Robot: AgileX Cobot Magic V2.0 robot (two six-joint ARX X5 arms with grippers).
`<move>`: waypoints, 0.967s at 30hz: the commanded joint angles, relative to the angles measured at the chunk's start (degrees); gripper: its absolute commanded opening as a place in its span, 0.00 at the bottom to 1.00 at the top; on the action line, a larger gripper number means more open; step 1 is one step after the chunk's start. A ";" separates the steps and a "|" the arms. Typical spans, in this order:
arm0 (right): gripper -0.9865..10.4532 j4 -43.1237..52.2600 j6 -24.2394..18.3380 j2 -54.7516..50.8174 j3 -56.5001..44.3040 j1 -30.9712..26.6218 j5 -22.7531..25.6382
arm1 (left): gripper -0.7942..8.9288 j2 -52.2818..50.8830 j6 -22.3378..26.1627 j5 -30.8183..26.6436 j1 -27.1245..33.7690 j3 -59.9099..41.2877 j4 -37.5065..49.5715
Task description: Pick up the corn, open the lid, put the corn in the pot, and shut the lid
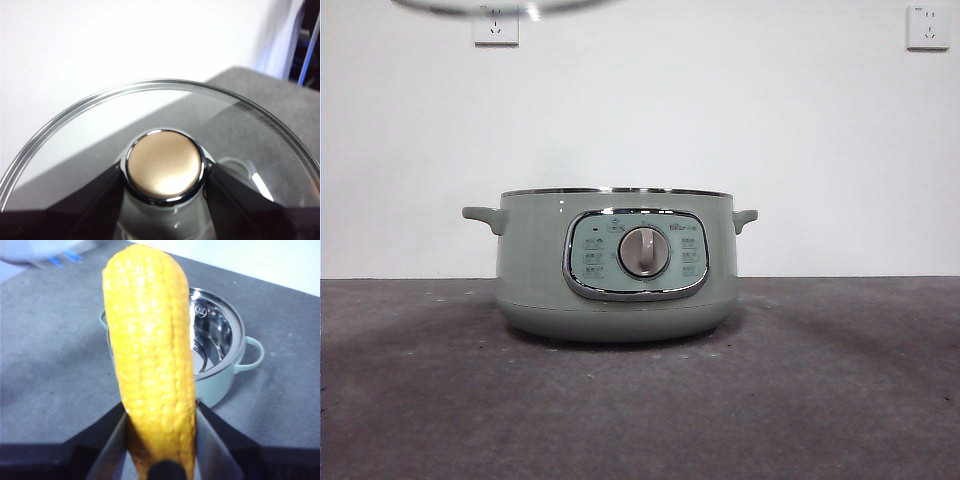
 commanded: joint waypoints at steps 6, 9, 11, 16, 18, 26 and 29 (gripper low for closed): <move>0.08 0.61 -3.85 17.84 12.00 -0.07 -1.49 | 0.08 -12.63 -0.33 0.66 4.48 0.52 -7.91; 0.08 -1.64 -5.05 25.83 20.39 -0.57 -1.81 | 0.08 -16.22 0.81 0.70 5.86 0.50 -13.38; 0.08 -3.61 -5.75 30.77 25.59 -1.77 -3.34 | 0.08 -18.38 1.07 0.61 6.51 0.44 -16.52; 0.08 -9.75 -6.23 42.91 37.83 -5.57 -6.51 | 0.08 -23.69 1.03 0.59 7.87 0.42 -21.22; 0.08 -12.26 -6.21 47.69 42.34 -7.30 -7.96 | 0.08 -25.75 0.98 0.55 8.02 0.44 -22.73; 0.08 -18.21 -6.88 62.23 53.33 -9.84 -9.75 | 0.08 -29.55 0.57 0.52 8.00 0.42 -27.17; 0.08 -18.49 -7.98 65.88 54.93 -9.73 -10.16 | 0.08 -29.53 0.57 0.72 8.00 0.44 -27.23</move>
